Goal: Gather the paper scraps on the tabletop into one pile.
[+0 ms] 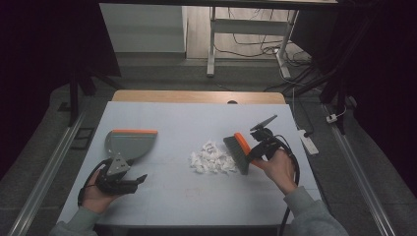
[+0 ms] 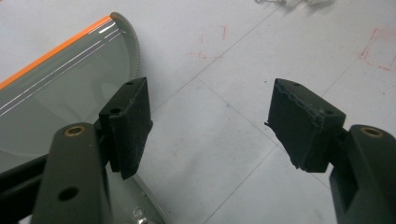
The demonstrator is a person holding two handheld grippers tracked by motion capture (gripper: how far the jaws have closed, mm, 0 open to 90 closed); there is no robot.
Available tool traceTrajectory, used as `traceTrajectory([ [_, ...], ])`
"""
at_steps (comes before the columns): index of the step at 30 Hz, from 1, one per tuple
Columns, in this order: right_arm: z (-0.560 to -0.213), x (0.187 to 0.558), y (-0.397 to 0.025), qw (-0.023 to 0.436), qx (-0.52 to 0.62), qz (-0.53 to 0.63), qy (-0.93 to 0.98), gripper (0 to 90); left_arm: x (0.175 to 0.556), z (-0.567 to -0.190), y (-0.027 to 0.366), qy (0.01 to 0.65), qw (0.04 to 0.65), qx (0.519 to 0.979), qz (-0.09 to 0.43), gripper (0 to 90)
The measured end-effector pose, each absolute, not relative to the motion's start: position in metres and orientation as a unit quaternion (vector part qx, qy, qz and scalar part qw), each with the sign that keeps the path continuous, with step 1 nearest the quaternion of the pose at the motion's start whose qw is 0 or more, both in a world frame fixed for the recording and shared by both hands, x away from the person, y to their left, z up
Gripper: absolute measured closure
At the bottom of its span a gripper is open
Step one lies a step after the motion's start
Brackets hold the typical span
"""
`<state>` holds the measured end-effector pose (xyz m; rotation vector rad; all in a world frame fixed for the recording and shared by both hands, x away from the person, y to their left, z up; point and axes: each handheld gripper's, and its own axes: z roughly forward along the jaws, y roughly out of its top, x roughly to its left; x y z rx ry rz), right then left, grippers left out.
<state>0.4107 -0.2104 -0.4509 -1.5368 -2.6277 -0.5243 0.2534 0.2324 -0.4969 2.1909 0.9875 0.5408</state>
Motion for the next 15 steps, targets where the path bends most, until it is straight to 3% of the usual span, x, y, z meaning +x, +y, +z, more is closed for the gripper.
traceTrajectory([
  [4,-0.45,0.412,-0.197,0.038,-0.486,-0.201,-0.85,69.4,0.253,-0.497,0.232,0.378,0.332,0.839,0.207,30.6],
  [15,-0.419,0.395,-0.231,-0.031,-0.46,-0.296,-0.837,69.3,0.253,-0.497,0.232,0.378,0.332,0.839,0.209,30.6],
])
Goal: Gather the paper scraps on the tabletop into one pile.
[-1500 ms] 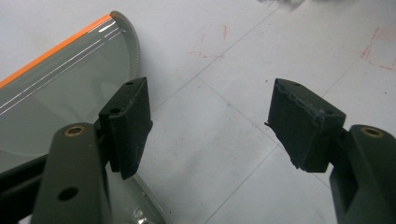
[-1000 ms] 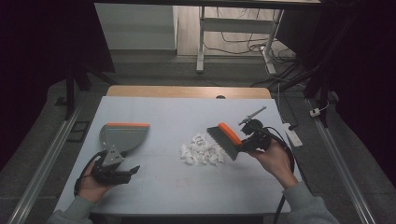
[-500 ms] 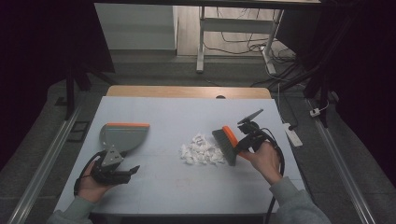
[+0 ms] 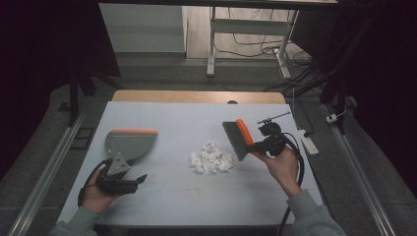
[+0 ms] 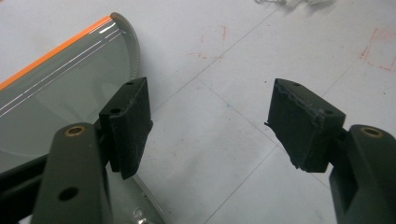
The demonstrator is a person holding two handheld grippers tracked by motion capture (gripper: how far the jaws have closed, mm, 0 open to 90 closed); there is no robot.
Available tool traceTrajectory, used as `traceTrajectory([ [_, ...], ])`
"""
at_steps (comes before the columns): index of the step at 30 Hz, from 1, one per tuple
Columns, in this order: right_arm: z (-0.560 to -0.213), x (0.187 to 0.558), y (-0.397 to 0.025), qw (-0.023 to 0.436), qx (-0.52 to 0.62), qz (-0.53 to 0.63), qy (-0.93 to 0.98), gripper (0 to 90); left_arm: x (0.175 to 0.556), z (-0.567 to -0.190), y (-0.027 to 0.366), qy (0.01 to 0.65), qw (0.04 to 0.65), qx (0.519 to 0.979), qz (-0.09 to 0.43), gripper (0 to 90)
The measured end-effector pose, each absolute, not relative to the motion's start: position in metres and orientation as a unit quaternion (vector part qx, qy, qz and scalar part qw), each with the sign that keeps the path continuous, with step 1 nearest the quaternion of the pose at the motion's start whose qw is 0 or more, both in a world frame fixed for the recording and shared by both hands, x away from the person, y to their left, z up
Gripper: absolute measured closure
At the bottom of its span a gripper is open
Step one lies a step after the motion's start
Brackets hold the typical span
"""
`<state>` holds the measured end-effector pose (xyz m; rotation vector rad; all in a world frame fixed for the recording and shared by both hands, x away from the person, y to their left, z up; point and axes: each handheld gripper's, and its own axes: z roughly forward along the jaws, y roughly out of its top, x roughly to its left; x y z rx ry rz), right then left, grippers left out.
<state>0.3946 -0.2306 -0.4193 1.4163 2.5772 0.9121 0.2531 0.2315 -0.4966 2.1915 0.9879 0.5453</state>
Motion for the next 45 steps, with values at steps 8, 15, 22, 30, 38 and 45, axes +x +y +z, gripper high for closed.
traceTrajectory([
  [8,-0.43,0.382,-0.261,0.056,0.448,0.32,0.833,69.3,0.253,-0.496,0.233,0.382,0.335,0.835,0.21,30.7],
  [15,-0.441,0.358,-0.286,0.084,0.435,0.348,0.826,69.4,0.254,-0.495,0.234,0.388,0.34,0.831,0.209,30.5],
  [22,-0.455,0.334,-0.304,0.098,0.417,0.367,0.826,69.3,0.254,-0.493,0.234,0.395,0.351,0.824,0.204,30.1],
  [30,-0.466,0.325,-0.316,0.098,0.41,0.382,0.822,69.3,0.254,-0.493,0.233,0.397,0.354,0.822,0.203,29.8],
  [38,-0.465,0.324,-0.315,0.104,0.402,0.387,0.824,69.3,0.254,-0.493,0.234,0.398,0.356,0.821,0.203,29.7],
  [45,-0.467,0.324,-0.314,0.106,0.402,0.381,0.826,69.3,0.253,-0.492,0.234,0.397,0.357,0.821,0.203,29.6],
])
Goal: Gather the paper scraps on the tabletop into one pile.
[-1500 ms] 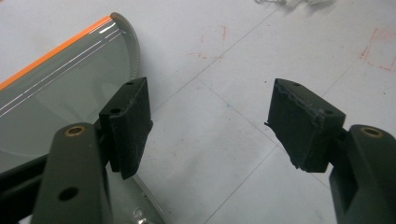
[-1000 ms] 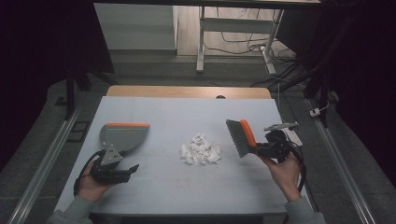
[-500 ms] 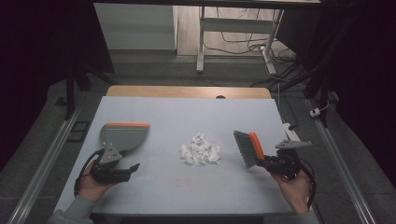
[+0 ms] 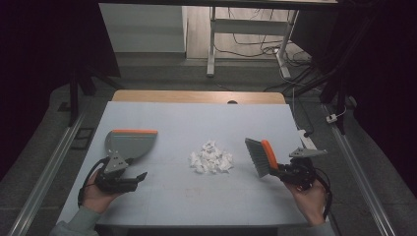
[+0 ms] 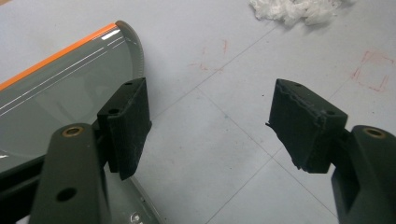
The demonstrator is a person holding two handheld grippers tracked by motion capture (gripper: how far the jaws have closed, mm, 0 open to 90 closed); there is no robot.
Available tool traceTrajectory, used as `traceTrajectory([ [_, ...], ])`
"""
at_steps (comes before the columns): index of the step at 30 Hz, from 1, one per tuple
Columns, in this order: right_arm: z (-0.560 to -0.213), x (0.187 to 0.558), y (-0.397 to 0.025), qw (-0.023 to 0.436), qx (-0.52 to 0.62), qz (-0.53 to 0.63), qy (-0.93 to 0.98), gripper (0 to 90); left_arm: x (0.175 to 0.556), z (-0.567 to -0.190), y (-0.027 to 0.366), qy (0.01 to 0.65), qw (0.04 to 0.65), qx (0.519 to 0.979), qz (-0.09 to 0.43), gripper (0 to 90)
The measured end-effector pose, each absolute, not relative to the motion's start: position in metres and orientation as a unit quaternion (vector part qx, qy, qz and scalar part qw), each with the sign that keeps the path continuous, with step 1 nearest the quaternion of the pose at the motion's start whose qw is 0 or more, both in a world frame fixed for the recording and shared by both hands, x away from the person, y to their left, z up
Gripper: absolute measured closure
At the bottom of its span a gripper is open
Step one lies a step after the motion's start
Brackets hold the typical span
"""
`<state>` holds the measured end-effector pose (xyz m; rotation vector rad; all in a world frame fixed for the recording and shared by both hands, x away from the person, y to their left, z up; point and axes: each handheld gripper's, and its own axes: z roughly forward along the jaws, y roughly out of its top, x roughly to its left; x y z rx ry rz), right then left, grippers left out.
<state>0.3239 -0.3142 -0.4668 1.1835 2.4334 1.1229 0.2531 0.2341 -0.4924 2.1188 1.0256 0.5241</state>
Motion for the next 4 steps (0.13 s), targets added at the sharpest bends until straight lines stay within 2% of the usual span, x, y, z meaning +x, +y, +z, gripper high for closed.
traceTrajectory([
  [4,-0.4654,0.3228,-0.3141,0.109,0.399,0.383,0.826,69.3,0.2531,-0.4924,0.2343,0.397,0.357,0.821,0.203,29.4],
])
